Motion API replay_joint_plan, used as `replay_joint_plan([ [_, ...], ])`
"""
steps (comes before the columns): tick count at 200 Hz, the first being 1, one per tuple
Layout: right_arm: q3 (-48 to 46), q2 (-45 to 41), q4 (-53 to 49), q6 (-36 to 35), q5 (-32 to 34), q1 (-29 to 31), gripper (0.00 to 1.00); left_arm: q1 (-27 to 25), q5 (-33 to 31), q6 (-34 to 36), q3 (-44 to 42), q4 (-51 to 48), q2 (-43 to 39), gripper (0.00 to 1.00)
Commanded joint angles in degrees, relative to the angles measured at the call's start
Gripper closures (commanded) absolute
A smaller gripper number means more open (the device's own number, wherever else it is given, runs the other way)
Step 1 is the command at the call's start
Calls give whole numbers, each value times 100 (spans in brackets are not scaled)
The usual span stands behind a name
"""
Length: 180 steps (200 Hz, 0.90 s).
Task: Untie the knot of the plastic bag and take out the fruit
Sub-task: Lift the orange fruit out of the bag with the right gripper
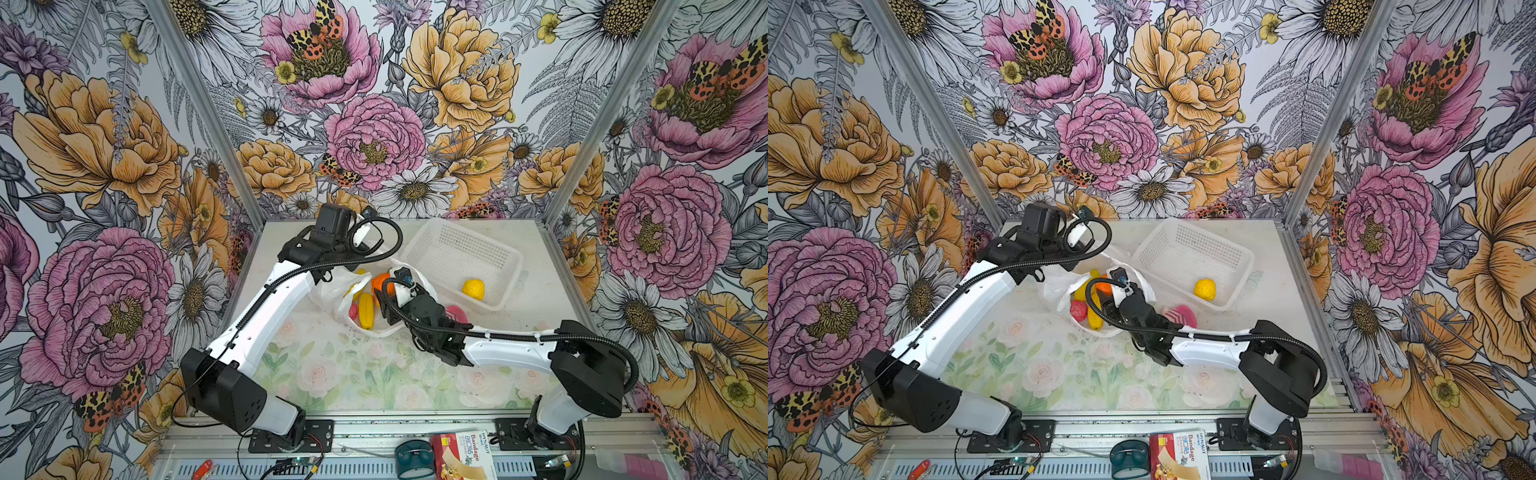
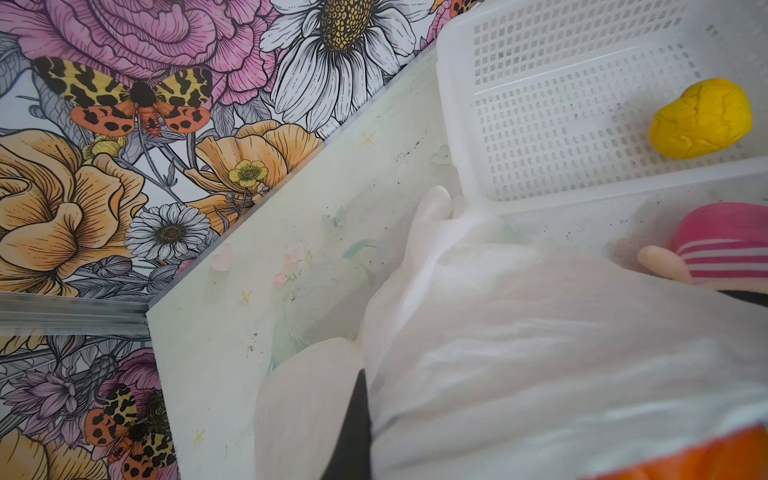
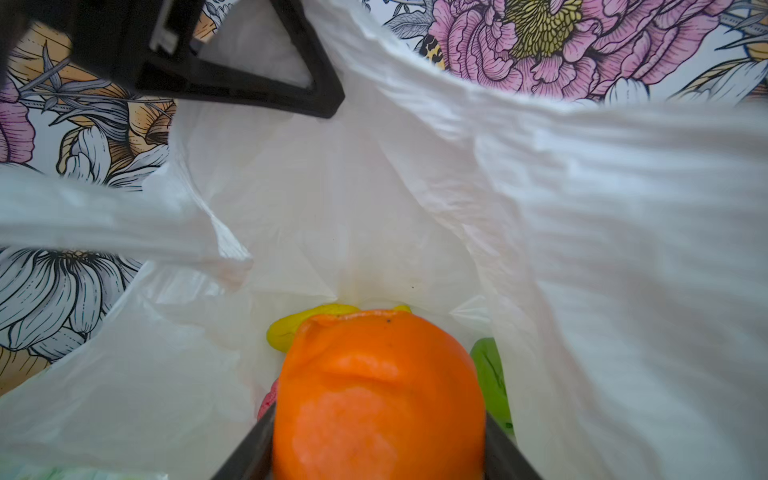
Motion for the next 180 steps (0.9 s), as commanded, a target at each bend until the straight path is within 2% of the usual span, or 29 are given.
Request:
replay_joint_plan([
  [1,-268,-540,453,-88,247,92,64,55,-35,4,-51,104,-28,100],
  [45,-828,-2165,299,-198,317,250,66,65,-48,6,-43,104,-12,100],
  [70,-1124,-3374,200,-433,743,228,66,32,-69,19,-65,104,16,100],
  [98,-1756,-4367,207,-498,1497,-103,66,-25,-119,50,-68,107,4,100],
  [112,-1888,-4676,53,-342,1367,-386,66,1,-17,19,-51,104,-10,100],
  [141,-2003,-4654,178,-73,1003,-528,69,26,-93,32,-54,104,-1,100],
  [180,-1504,-3545,212,372,263,-485,74,241,7,-103,134,114,2,100],
])
